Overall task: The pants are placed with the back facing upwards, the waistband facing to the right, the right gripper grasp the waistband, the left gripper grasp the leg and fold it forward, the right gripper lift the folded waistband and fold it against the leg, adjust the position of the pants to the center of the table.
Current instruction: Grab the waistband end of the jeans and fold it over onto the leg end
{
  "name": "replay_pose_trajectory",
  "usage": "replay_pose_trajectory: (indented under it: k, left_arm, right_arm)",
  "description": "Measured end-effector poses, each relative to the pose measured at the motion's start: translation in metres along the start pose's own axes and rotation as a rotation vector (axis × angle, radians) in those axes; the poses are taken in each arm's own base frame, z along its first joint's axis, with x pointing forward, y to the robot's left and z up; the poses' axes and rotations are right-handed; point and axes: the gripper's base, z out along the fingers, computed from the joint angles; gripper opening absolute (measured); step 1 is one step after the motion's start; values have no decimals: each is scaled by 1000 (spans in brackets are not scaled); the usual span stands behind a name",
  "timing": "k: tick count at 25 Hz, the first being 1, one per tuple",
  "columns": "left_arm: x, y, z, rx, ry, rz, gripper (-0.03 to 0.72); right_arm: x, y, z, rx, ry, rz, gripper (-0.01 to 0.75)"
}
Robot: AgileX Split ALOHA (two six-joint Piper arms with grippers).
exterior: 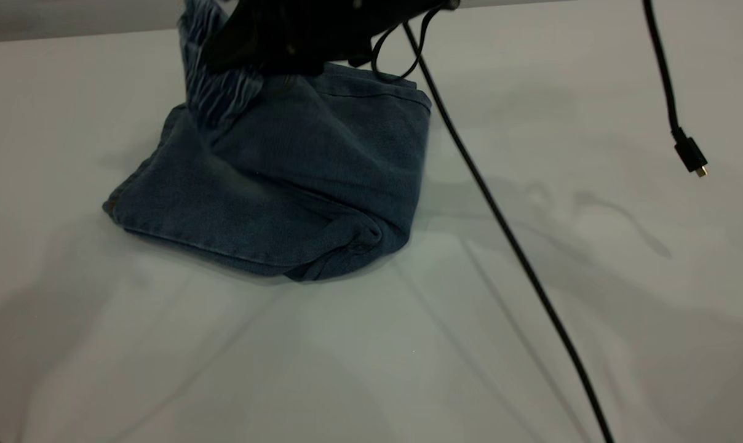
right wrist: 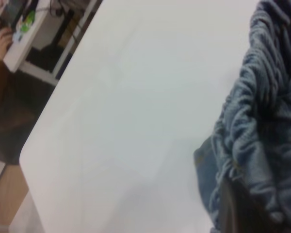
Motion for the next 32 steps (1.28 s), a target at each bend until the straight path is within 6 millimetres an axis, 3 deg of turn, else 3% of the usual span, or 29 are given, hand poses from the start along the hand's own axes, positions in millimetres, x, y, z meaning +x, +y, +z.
replay_pose_trajectory:
  k: [7,15,18,24,32]
  left_arm:
    - [0,0,0,0,0,-54,405]
    - [-3,0,0,-1,-37,-55,405]
    - [-3,0,0,-1,-37,-55,405]
    - [-5,0,0,-2,-57,-54,405]
    - [-6,0,0,2,-61,-125,405]
  right_arm:
    - [2,4,3,-7,8,-6,136]
    - [8,17,7,-92,38,-51,436]
    - [9,22,6,-145,50,-48,502]
    - [2,33,10,-135,38,17,522]
    - [-24,72,31,4,-26,117,514]
